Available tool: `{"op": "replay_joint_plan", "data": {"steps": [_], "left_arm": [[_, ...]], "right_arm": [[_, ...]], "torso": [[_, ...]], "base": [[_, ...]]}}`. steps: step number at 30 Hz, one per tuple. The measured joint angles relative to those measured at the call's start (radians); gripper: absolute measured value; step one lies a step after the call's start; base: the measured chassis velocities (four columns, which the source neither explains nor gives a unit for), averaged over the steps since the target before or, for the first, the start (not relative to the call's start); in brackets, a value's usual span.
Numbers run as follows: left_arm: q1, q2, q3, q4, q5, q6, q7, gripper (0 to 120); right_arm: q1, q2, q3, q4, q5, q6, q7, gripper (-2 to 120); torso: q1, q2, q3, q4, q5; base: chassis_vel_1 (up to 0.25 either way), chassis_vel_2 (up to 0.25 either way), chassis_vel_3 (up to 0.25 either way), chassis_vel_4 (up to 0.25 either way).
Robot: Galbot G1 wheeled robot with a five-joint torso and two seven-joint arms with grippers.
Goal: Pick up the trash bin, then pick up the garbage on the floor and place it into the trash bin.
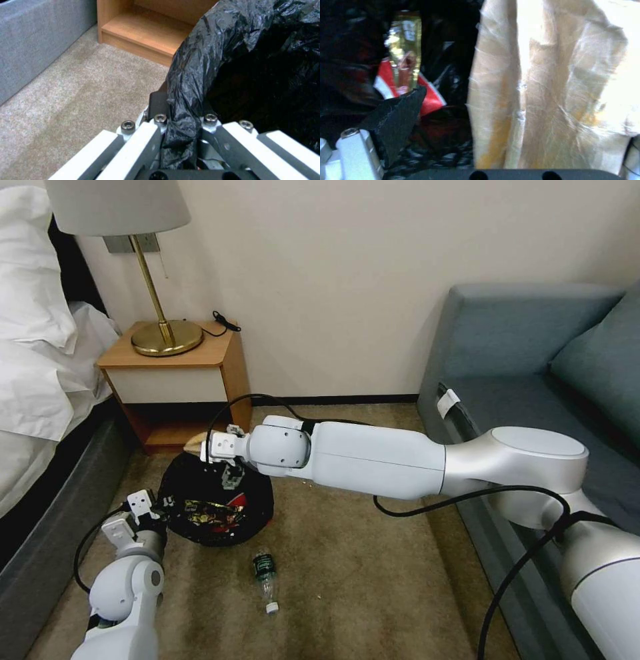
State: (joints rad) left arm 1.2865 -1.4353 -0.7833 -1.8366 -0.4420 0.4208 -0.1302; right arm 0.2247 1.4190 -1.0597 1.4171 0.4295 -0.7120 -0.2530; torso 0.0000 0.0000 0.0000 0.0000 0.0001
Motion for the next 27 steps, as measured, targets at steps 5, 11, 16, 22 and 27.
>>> {"op": "replay_joint_plan", "data": {"steps": [5,11,16,22,27], "left_arm": [[-0.001,-0.009,0.003,0.000,0.007,-0.002,0.001,4],[-0.009,-0.016,0.009,0.011,0.018,-0.008,0.005,4],[-0.014,-0.025,0.018,0.011,0.025,-0.010,0.009,4],[-0.011,-0.028,0.017,0.011,0.028,-0.016,0.011,4],[-0.014,-0.033,0.023,0.015,0.033,-0.017,0.012,4]], "right_arm": [[0.017,-0.008,-0.025,0.015,-0.040,0.007,-0.041,100],[0.035,-0.002,-0.011,0.018,-0.046,0.011,-0.076,100],[0.025,0.012,-0.017,0.028,-0.012,0.008,-0.072,100],[0.019,0.027,-0.001,0.016,0.013,0.009,-0.048,99],[0.006,0.037,-0.001,0.023,0.021,0.007,-0.041,97]], "torso": [[0.000,0.000,0.000,0.0000,0.0000],[0.000,0.000,0.000,0.0000,0.0000],[0.000,0.000,0.000,-0.0001,-0.0001],[0.000,0.000,0.000,0.0000,-0.0001],[0.000,0.000,0.000,0.0001,-0.0001]], "base": [[0.000,0.000,0.000,0.000],[0.000,0.000,0.000,0.000],[0.000,0.000,0.000,0.000],[0.000,0.000,0.000,0.000],[0.000,0.000,0.000,0.000]]}}
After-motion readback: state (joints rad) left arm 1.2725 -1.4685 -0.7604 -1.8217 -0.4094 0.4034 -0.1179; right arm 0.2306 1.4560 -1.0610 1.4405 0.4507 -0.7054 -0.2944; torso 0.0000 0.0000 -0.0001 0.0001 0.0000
